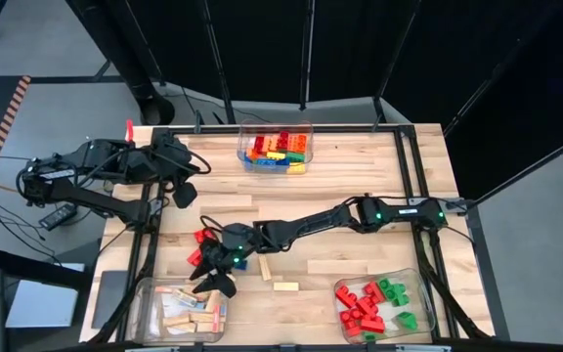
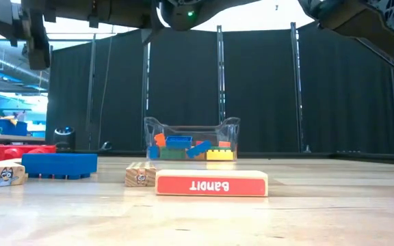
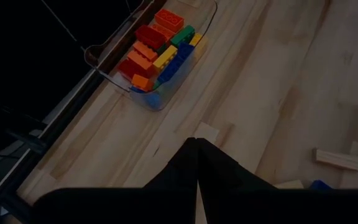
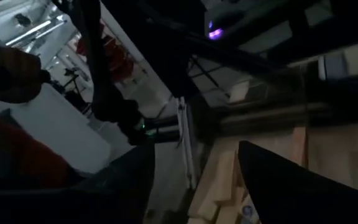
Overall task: Sort blocks by size
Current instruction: Put the 3-stud blue game piece into the top center transparent bin
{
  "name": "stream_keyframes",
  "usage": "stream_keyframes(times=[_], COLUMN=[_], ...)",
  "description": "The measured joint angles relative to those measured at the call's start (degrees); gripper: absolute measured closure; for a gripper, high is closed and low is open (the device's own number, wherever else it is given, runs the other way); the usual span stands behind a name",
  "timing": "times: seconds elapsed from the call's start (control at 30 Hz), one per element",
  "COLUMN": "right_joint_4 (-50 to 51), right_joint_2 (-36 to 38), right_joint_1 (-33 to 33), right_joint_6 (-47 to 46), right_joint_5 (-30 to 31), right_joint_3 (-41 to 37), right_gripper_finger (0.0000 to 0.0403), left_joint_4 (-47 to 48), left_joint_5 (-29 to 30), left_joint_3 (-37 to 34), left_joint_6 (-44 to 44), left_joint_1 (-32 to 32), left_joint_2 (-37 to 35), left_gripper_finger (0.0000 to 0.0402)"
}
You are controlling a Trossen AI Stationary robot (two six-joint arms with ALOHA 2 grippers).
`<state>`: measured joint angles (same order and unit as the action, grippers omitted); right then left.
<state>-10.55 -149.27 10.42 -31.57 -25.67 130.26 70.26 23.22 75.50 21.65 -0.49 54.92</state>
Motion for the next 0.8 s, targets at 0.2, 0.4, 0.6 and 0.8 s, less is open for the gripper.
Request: stream_keyframes(times=[0.2, 0.4, 0.6, 0.8], right_joint_4=[17.16, 47.79, 55.68, 47.66], right_joint_2=[3.13, 10.10, 12.27, 11.49], right_joint_1=[-1.96, -2.26, 1.15, 3.16], right_joint_6=[-2.44, 11.56, 21.57, 20.84], right_joint_5=[-4.31, 3.68, 18.66, 22.02], right_joint_3=[-0.07, 0.00, -0.20, -8.49], right_gripper_finger=[0.0192, 0.0223, 0.0228, 0.0224], left_joint_4=[0.23, 0.45, 0.42, 0.38], left_joint_5=[-0.13, -0.13, -0.13, -0.13], left_joint_3=[0.00, 0.00, 0.00, 0.00], left_joint_6=[0.00, -0.22, -0.26, -0.32], left_joint_1=[0.00, 0.00, 0.00, 0.00], left_joint_2=[-0.02, -0.02, 0.00, -0.02], left_gripper_finger=[0.0388, 0.0388, 0.0388, 0.0388])
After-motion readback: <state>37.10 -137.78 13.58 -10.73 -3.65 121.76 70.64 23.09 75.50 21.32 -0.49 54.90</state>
